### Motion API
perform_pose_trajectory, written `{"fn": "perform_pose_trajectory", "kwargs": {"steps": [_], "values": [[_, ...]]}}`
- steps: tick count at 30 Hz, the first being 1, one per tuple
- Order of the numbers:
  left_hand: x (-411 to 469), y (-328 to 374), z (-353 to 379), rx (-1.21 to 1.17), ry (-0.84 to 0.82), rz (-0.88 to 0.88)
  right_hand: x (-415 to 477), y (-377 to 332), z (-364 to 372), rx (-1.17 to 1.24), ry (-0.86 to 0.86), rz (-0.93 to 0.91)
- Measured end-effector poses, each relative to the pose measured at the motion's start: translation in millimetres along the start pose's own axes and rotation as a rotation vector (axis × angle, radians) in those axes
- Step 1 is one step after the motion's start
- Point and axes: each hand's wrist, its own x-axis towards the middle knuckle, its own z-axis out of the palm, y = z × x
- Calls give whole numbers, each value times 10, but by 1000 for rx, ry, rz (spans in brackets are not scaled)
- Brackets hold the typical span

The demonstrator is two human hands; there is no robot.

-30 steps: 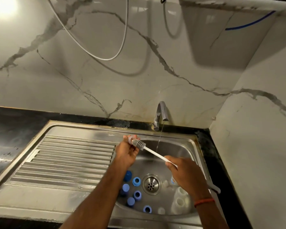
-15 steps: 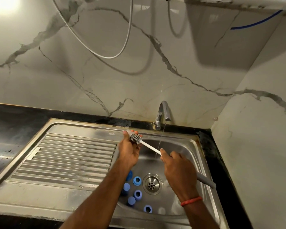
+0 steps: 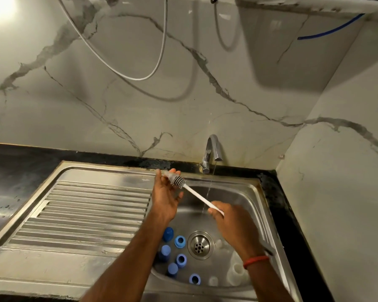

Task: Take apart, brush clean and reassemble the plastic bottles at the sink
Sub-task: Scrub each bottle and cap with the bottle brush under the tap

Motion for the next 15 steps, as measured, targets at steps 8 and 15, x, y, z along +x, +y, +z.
{"fn": "perform_pose_trajectory", "kwargs": {"steps": [8,15], "values": [[-58,73,156,-164,-30,72,-3,-114,14,67,-41,-66],[-119,19,110,-231,-186,-3,5,65,-54,987,-640,414]]}}
